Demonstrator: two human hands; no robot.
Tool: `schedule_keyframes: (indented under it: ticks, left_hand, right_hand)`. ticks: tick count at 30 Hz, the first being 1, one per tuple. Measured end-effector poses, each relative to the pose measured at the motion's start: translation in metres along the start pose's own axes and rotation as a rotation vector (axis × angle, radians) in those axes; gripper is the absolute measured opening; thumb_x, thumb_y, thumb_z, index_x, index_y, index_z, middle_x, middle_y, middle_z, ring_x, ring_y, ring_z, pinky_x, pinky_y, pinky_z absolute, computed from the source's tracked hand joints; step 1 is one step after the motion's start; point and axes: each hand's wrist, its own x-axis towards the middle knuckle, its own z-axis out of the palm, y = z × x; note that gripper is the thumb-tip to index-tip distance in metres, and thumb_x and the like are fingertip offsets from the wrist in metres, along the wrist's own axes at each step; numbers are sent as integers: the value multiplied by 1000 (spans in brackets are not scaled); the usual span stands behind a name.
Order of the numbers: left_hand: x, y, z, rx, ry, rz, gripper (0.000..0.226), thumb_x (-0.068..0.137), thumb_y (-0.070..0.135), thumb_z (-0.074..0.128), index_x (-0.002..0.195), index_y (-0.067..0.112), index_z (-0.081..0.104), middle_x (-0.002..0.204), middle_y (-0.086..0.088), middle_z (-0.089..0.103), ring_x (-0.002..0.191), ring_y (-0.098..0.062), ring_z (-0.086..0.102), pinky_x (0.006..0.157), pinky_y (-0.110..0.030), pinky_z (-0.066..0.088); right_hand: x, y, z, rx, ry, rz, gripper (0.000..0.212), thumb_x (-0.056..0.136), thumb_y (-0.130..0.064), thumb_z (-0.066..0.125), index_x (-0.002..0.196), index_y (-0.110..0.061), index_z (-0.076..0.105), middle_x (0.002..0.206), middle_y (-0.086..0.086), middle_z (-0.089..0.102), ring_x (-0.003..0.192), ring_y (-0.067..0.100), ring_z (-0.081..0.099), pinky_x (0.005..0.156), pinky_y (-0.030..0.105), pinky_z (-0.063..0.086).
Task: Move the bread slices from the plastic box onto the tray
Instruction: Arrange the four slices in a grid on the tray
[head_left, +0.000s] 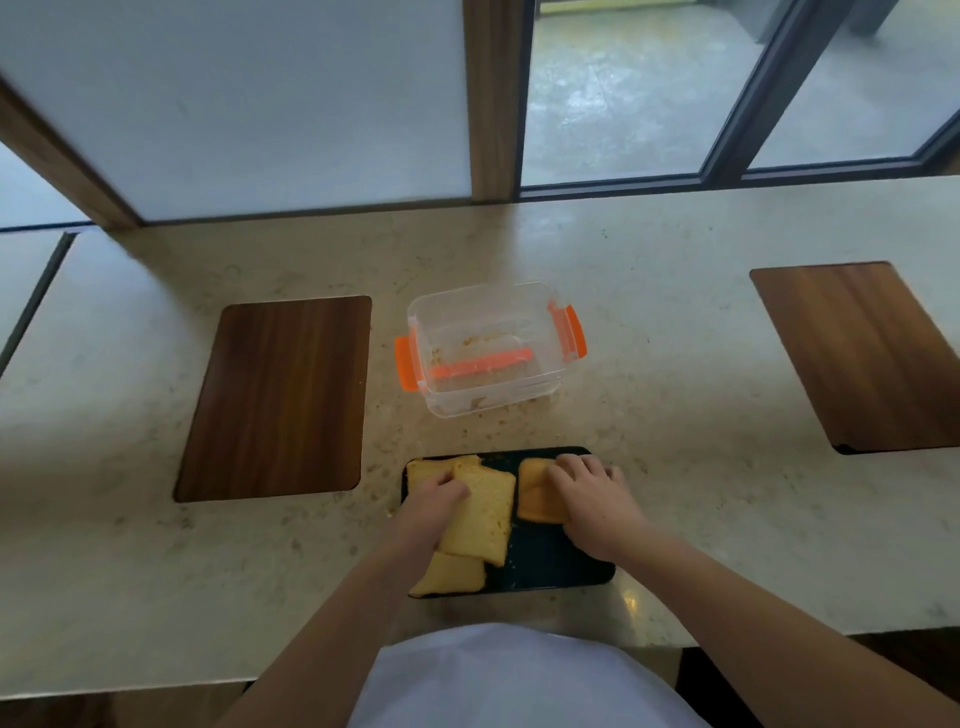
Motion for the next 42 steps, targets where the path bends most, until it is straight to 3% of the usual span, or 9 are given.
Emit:
schedule_keyframes:
  ticks: [3,7,14,19,24,29,33,37,42]
  left_hand:
    - [-1,8,4,-28,-11,16,20,89,21,54,103,27,67,112,-9,64,103,-31,62,98,-57,49]
    - [0,2,6,-44,-24,-10,30,89,23,56,119,24,60,120,-10,61,110,-32,59,101,-58,46]
    - [-1,-12,2,-87,-14,-41,11,92,19,55,89,29,59,104,-7,61,96,-28,61,89,-48,52]
    - [1,-14,0,-101,-11,-42,15,92,19,55,106,24,55,105,-3,59,98,-27,61,87,-46,53]
    - [4,-14,-2,-86,6,-50,57,92,22,56,147,18,42,133,-10,51,117,-33,52,105,-56,43]
    - [4,-15,1,-115,10,-44,56,94,20,55,148,16,40,130,-10,51,114,-31,54,102,-54,45]
    - [-2,-15,7,-211,-60,-34,38,95,11,54,133,6,50,109,-11,58,100,-29,60,82,-48,53]
    - [-9,-13,18,-297,-127,-18,32,94,4,55,126,1,53,117,-20,60,108,-37,63,80,-50,58]
    - [-16,-6,30,-510,-195,11,28,94,-1,54,123,-1,53,115,-22,63,100,-35,69,71,-45,61]
  right_hand:
    - [5,4,-4,13,29,18,72,85,-15,65,148,-22,32,158,8,29,141,34,27,107,51,38]
    - [9,8,-4,9,24,3,77,86,-11,64,152,-27,28,161,9,25,143,36,25,106,49,39]
    - [17,23,-1,102,-19,19,105,78,-24,74,159,-30,7,168,6,8,152,33,10,119,53,24]
    - [25,31,-6,151,-87,8,101,77,-26,74,157,-36,13,166,3,18,149,32,18,115,51,34]
    - [28,33,-1,190,-57,19,98,73,-26,74,154,-35,20,159,3,31,143,32,28,109,46,41]
    - [28,31,6,222,-56,46,98,72,-28,75,153,-35,21,157,2,33,140,32,30,108,47,44]
    - [19,19,-1,249,-46,122,96,75,-35,74,155,-30,22,162,6,25,146,34,20,113,57,30]
    - [-14,-4,2,847,332,276,35,89,-40,66,120,-24,62,122,-2,63,116,20,58,92,40,52]
    - [-52,-28,16,1796,-94,520,33,97,-43,62,111,-14,66,98,13,79,87,27,77,72,37,62]
